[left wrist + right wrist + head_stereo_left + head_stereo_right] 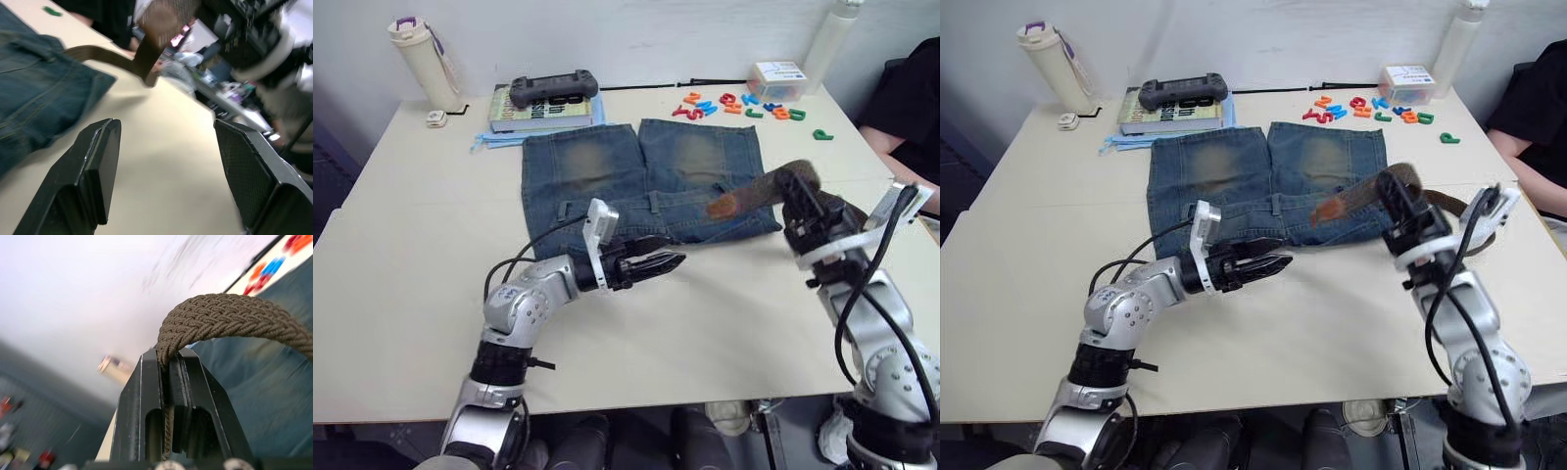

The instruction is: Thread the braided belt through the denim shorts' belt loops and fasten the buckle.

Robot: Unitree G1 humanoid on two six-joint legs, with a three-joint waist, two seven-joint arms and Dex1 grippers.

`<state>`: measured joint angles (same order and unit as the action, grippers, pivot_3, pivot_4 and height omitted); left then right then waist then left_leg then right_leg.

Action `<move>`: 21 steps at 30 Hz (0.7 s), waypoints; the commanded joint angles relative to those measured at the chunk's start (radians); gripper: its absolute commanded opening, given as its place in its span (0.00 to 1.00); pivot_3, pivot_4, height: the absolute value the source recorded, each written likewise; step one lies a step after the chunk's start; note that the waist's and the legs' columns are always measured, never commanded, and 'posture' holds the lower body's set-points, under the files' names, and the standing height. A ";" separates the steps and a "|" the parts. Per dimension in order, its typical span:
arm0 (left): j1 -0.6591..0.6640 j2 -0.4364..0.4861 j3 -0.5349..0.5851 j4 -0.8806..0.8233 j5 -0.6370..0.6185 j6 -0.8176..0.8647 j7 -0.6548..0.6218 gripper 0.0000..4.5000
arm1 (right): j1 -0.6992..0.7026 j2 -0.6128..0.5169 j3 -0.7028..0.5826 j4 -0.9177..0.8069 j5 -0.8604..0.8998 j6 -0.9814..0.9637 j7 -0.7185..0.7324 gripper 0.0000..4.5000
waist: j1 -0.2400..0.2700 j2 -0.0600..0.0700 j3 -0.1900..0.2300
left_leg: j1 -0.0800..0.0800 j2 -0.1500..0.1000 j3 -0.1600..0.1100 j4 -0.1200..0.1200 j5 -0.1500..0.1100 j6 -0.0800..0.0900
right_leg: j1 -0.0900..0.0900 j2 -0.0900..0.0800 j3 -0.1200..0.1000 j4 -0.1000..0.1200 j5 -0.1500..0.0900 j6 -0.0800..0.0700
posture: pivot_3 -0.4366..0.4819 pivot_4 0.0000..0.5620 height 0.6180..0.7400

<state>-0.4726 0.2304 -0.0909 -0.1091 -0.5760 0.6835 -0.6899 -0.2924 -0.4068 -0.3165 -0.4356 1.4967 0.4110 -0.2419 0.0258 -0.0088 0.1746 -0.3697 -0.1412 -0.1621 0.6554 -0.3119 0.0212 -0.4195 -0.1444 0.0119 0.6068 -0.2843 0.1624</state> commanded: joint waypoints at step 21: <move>-0.324 -0.033 -0.329 0.848 0.986 -1.028 0.543 0.75 | -0.002 0.024 -0.061 -0.175 0.042 -0.009 -0.082 0.00 | 0.004 0.000 0.000 | -0.002 0.000 0.008 -0.003 0.001 0.001 | -0.008 -0.001 0.006 0.005 0.000 0.001 | 0.48 0.27 0.93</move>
<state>-0.7819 0.2041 -0.4028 0.6911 0.3659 -0.3289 -0.1841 -0.2913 -0.3850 -0.3606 -0.5547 1.5184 0.4314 -0.3157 0.0297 -0.0091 0.1745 -0.3722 -0.1418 -0.1545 0.6530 -0.3104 0.0230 -0.4275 -0.1456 0.0177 0.6118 -0.2837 0.1636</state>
